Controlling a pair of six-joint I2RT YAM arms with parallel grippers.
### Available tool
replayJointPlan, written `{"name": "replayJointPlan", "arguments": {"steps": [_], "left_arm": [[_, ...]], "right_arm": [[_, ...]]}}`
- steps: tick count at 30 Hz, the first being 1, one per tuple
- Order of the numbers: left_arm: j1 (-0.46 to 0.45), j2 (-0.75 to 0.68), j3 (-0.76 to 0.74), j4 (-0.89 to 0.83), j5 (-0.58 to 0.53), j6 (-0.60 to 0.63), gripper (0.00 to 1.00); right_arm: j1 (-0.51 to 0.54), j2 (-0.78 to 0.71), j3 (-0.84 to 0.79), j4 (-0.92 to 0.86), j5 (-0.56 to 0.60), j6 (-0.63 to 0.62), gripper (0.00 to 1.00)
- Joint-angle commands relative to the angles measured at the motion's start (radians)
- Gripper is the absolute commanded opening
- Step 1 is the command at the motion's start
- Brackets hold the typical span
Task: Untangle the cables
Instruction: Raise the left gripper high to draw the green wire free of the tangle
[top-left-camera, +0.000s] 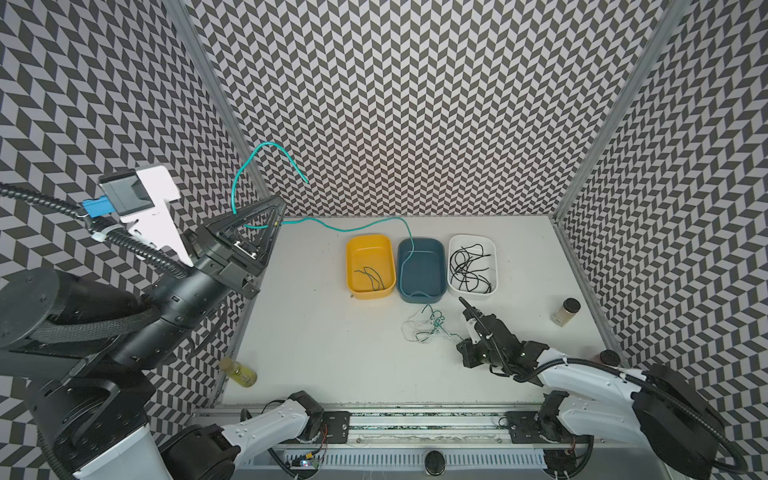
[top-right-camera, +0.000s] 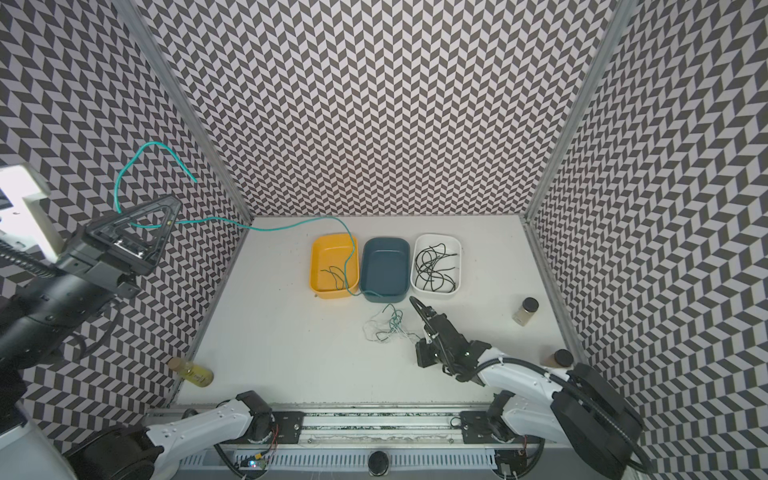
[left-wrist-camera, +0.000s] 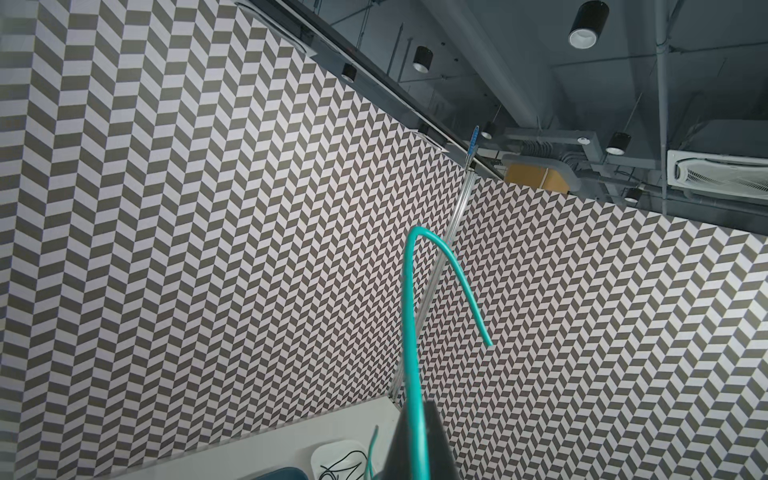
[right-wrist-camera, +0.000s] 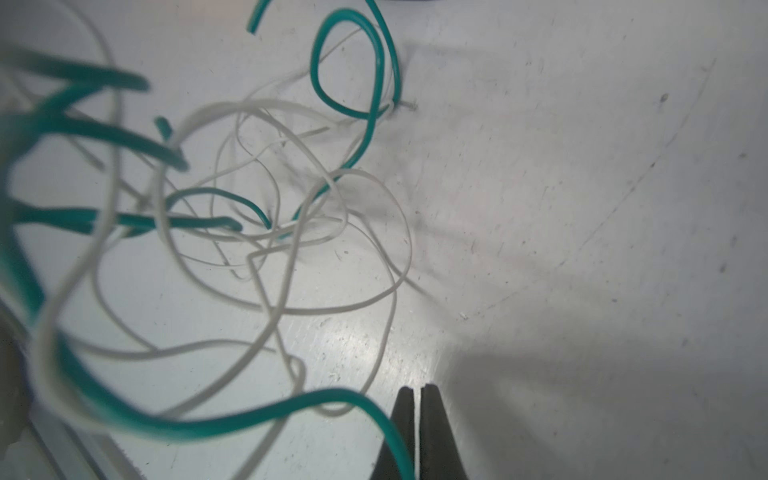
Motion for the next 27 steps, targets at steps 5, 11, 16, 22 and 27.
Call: {"name": "replayJointPlan", "arguments": {"steps": [5, 11, 16, 22, 27], "left_arm": [[-0.004, 0.024, -0.098, -0.004, -0.161, 0.195, 0.0], [0.002, 0.058, -0.205, 0.125, -0.261, 0.311, 0.0], [0.016, 0.111, -0.231, 0.184, -0.312, 0.394, 0.0], [0.021, 0.136, -0.303, 0.291, -0.392, 0.485, 0.0], [0.041, 0.146, -0.4, 0.355, -0.417, 0.516, 0.0]], "right_arm": [[-0.003, -0.085, -0.055, 0.117, -0.097, -0.029, 0.0], [-0.003, -0.066, -0.059, 0.135, -0.127, -0.038, 0.0], [-0.003, -0.079, -0.068, 0.149, -0.142, -0.045, 0.0], [-0.003, -0.062, -0.062, 0.168, -0.168, -0.052, 0.0], [-0.003, -0.052, -0.057, 0.177, -0.179, -0.056, 0.0]]}}
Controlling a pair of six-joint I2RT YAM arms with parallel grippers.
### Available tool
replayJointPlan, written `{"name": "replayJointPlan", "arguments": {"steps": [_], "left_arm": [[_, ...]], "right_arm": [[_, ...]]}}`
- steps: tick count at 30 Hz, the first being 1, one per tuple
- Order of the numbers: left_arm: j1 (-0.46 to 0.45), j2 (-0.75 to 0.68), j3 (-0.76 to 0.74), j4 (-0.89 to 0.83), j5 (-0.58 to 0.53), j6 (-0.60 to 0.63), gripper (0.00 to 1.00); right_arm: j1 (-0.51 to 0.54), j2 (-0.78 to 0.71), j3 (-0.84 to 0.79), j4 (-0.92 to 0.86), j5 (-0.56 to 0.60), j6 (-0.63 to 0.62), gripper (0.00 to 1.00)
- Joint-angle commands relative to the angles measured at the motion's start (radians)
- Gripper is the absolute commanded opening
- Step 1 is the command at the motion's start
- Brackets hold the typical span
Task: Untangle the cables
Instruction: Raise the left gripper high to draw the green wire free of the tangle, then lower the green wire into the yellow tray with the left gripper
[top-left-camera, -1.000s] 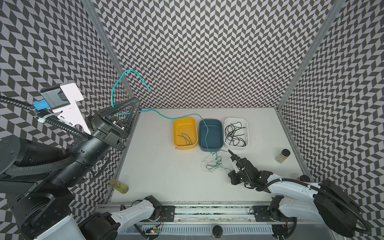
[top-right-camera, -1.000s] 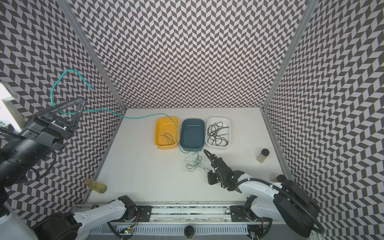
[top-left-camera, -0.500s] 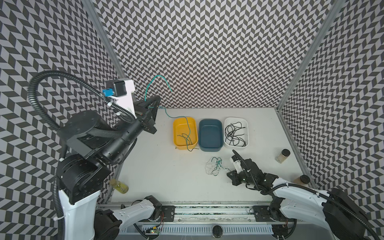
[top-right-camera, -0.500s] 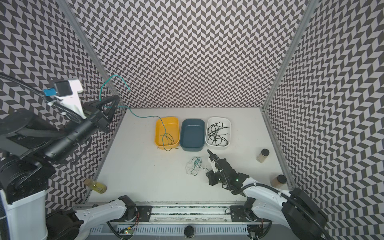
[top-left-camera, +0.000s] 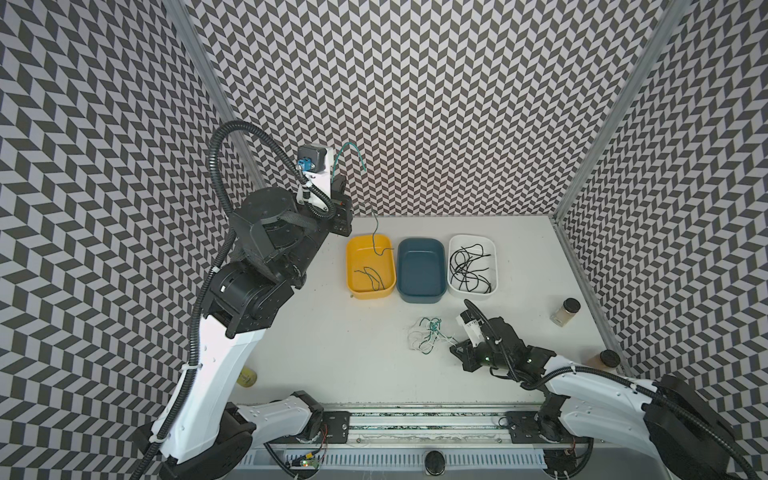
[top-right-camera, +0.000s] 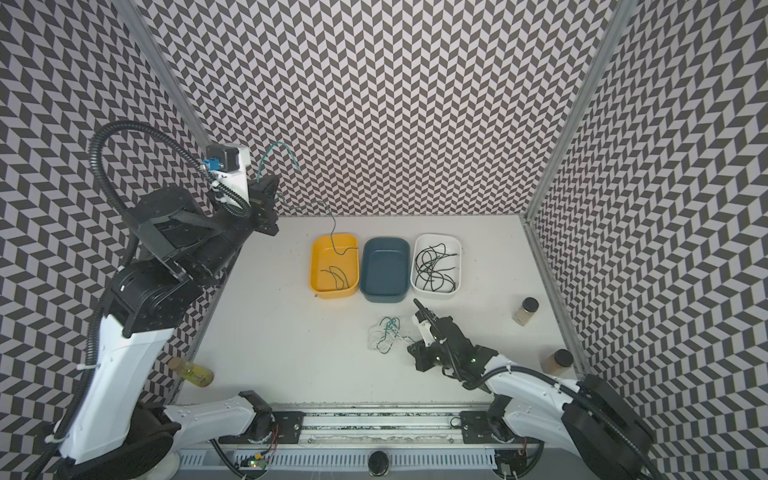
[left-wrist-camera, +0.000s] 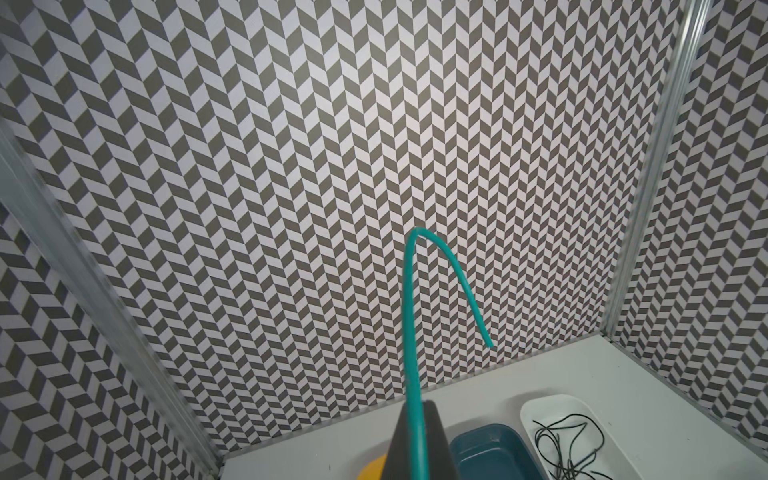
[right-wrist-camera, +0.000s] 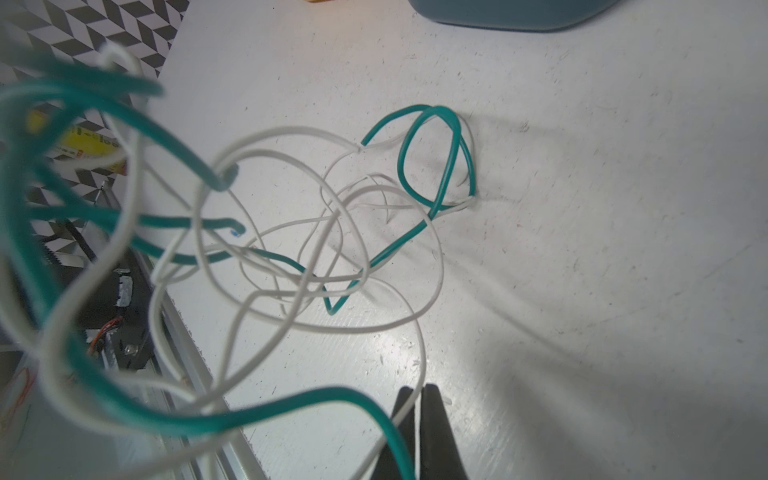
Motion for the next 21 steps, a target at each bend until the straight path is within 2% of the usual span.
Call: {"name": "replayJointPlan", "arguments": {"steps": [1, 8, 17, 21], "left_arm": [[0.024, 0.0, -0.055, 0.092, -0.043, 0.049, 0.0], [0.099, 0.007, -0.163, 0.115, -0.005, -0.023, 0.0], [0.147, 0.064, -0.324, 0.134, 0.095, -0.165, 0.0], [0.148, 0.109, -0.381, 0.121, 0.099, -0.225, 0.0]], "right_arm": [[-0.003, 0.004, 0.002, 0.059, -0.021, -0.014, 0.0], [-0.003, 0.009, 0.002, 0.068, -0.037, -0.014, 0.0], [-0.003, 0.018, 0.007, 0.077, -0.054, -0.015, 0.0], [-0.003, 0.018, 0.01, 0.073, -0.054, -0.017, 0.0]]}}
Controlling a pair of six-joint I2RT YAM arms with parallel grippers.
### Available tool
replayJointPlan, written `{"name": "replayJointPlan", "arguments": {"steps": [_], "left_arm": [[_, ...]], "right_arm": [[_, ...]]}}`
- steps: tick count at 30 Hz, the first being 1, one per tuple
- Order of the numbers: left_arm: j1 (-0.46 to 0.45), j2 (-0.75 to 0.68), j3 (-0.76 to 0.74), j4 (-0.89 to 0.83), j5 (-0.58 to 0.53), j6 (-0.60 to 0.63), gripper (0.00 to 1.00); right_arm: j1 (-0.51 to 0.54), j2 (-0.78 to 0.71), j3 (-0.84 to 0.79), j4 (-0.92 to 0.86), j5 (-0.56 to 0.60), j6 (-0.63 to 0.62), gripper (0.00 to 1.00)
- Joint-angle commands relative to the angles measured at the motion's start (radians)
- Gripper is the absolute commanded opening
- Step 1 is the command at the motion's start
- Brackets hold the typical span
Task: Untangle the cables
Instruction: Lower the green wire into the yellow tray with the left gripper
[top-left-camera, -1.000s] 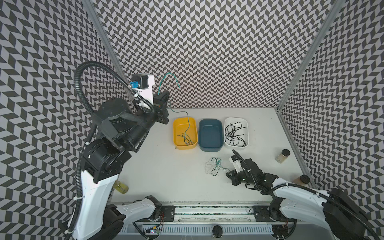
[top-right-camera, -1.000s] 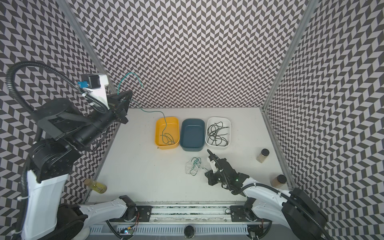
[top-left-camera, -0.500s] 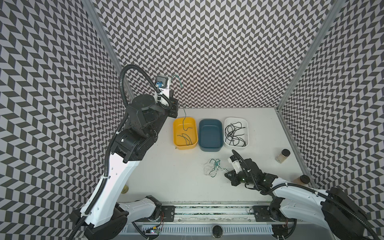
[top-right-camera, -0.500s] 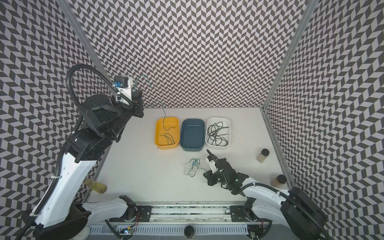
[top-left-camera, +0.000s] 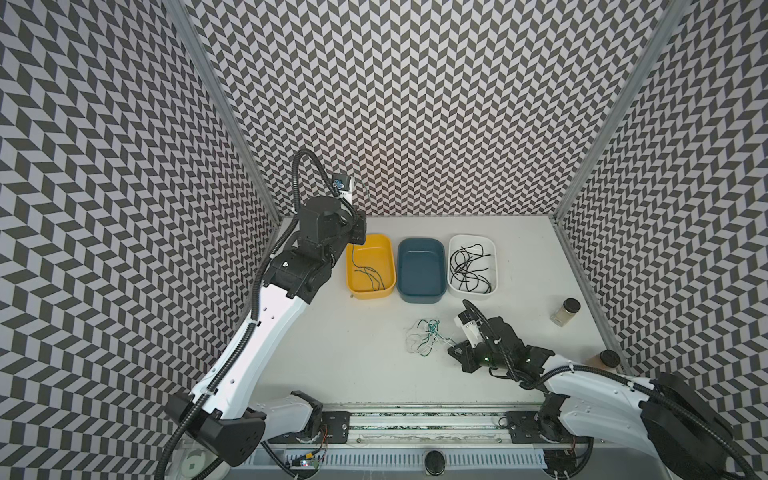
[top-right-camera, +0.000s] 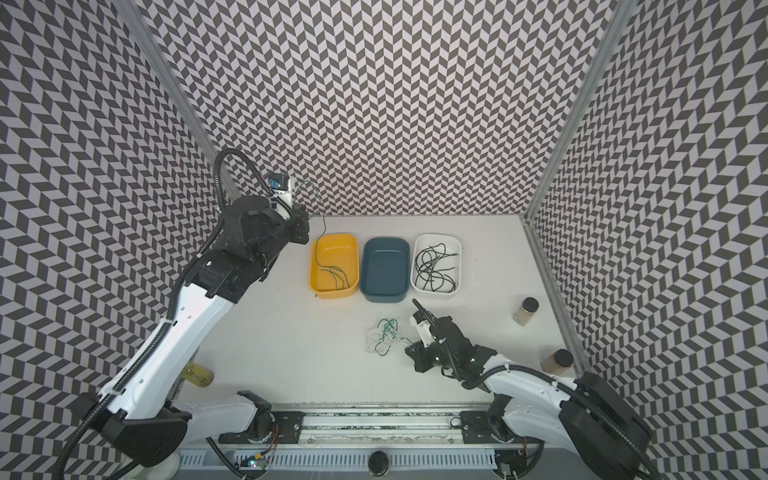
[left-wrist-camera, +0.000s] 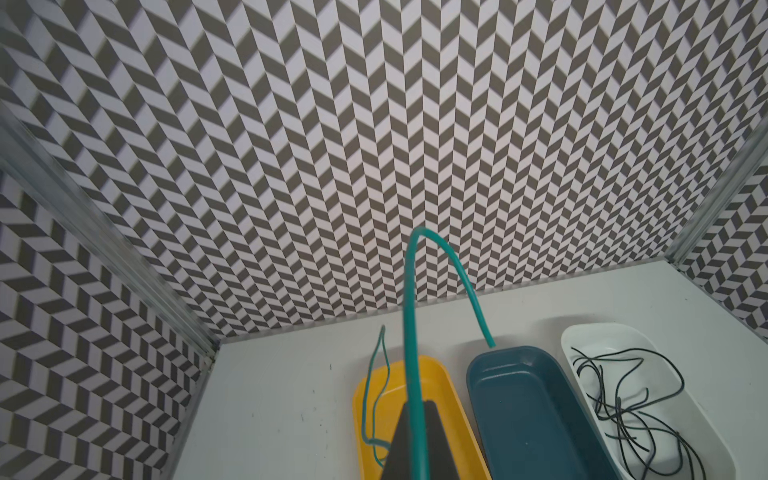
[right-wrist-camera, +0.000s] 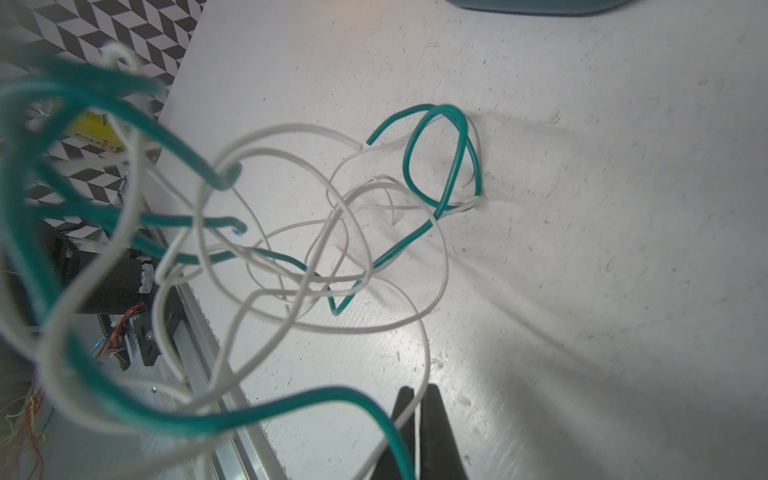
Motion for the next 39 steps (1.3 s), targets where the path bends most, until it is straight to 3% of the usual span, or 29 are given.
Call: {"name": "replayJointPlan", "arguments": {"steps": [1, 15, 25, 34, 39], "left_arm": [[0.009, 0.03, -0.043, 0.006, 0.024, -0.088, 0.0], [0.045, -0.018, -0.361, 0.051, 0.189, -0.379, 0.0], [0.046, -0.081, -0.441, -0.018, 0.258, -0.497, 0.0], [0.109, 0.067, -0.471, -0.062, 0.349, -0.552, 0.0], [0.118, 0.121, -0.46, -0.054, 0.333, -0.565, 0.0]], "right_arm": [[-0.003, 0.005, 0.01, 0.053, -0.013, -0.016, 0.0], [-0.003, 0.012, 0.017, 0.056, -0.029, -0.017, 0.0], [-0.003, 0.001, 0.015, 0.056, -0.035, -0.016, 0.0], [-0.002, 0.0, 0.014, 0.057, -0.048, -0.016, 0.0], [-0.002, -0.01, 0.011, 0.054, -0.051, -0.016, 0.0]]}}
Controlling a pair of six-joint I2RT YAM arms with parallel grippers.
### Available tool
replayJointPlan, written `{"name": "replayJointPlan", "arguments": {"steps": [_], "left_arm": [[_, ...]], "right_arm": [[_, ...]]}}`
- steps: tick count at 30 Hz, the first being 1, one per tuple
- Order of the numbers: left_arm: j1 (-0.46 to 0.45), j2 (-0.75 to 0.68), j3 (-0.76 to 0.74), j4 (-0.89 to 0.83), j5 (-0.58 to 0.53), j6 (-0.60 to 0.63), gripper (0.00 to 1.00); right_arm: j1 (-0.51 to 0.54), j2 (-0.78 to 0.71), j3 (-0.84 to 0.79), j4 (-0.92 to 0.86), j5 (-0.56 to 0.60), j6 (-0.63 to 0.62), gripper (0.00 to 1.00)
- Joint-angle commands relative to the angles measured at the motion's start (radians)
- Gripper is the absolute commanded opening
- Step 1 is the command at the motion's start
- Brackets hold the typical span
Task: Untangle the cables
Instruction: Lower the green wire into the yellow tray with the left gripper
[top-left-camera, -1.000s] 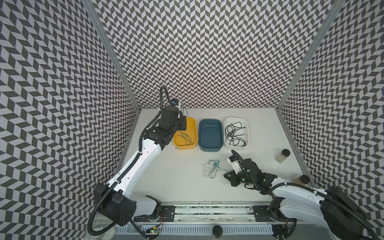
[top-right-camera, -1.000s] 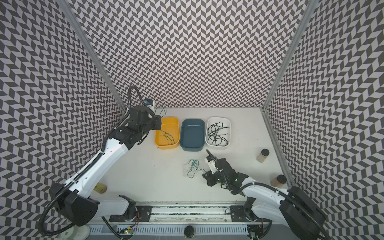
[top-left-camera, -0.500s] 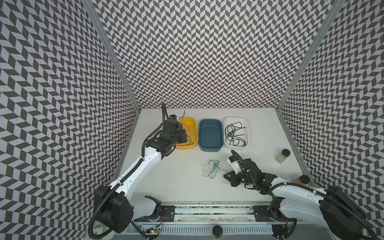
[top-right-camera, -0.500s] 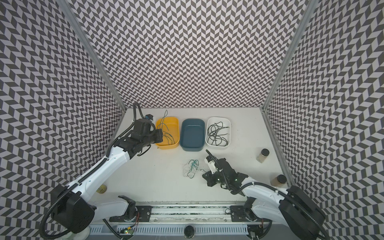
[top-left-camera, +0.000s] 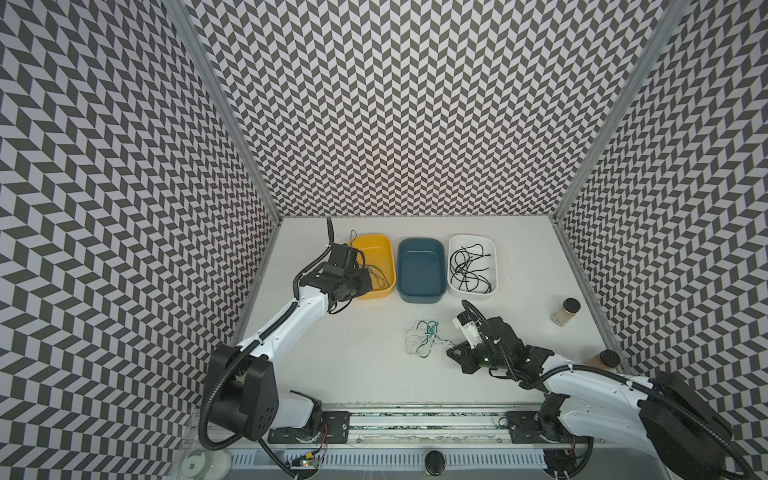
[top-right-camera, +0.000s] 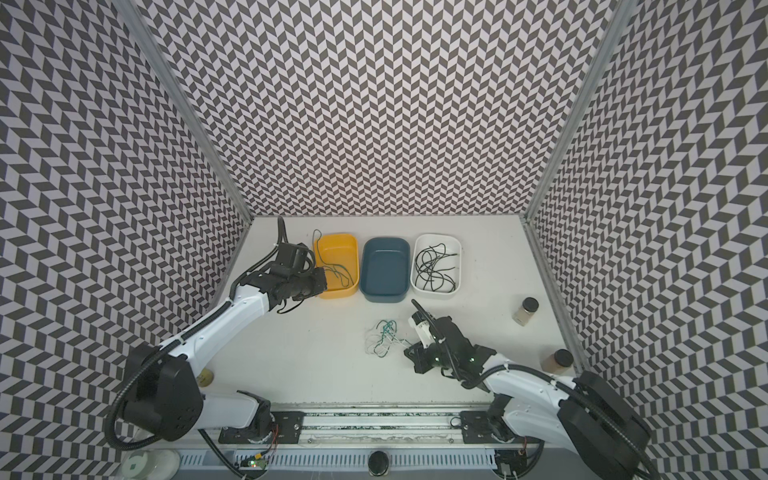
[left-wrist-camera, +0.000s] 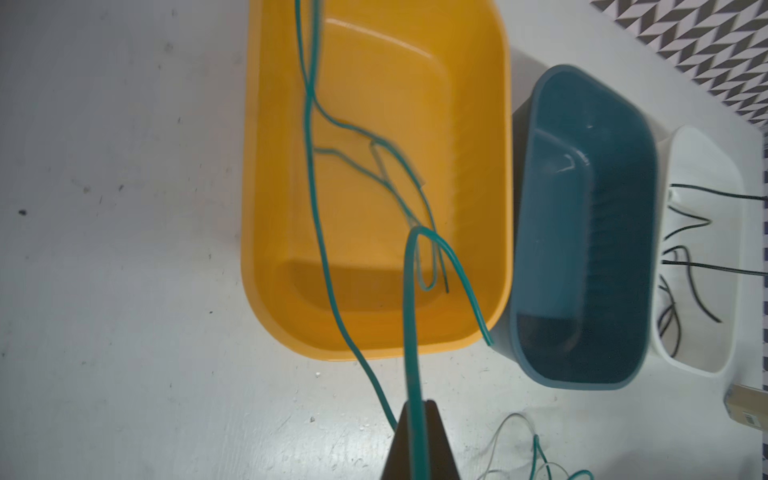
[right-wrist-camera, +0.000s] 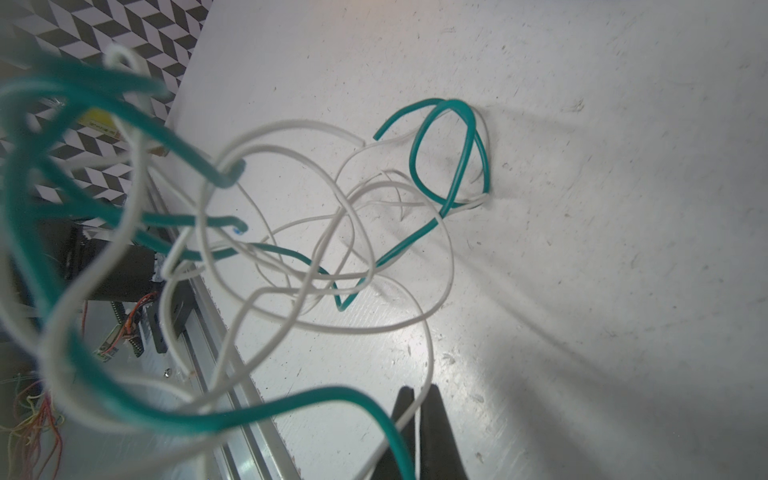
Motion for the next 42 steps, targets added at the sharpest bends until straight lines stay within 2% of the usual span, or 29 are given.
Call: {"name": "replayJointPlan", "arguments": {"steps": [1, 14, 24, 40, 42], "left_arm": [[0.005, 0.008, 0.008, -0.005, -0.003, -0.031, 0.0], [-0.006, 0.181, 0.154, -0.01, -0.038, -0.033, 0.0], [-0.002, 0.359, 0.302, -0.059, -0.107, 0.0, 0.0], [-0.006, 0.445, 0.279, -0.021, -0.101, 0.016, 0.0], [-0.008, 0.44, 0.286, -0.025, -0.102, 0.022, 0.06]], "right_arm": [[-0.002, -0.017, 0.011, 0.052, -0.017, -0.011, 0.0], [-0.002, -0.009, 0.012, 0.054, -0.037, -0.007, 0.0], [-0.002, -0.014, 0.013, 0.051, -0.045, -0.009, 0.0], [0.0, -0.017, 0.016, 0.05, -0.054, -0.017, 0.0], [0.0, -0.017, 0.017, 0.05, -0.054, -0.016, 0.0]]}}
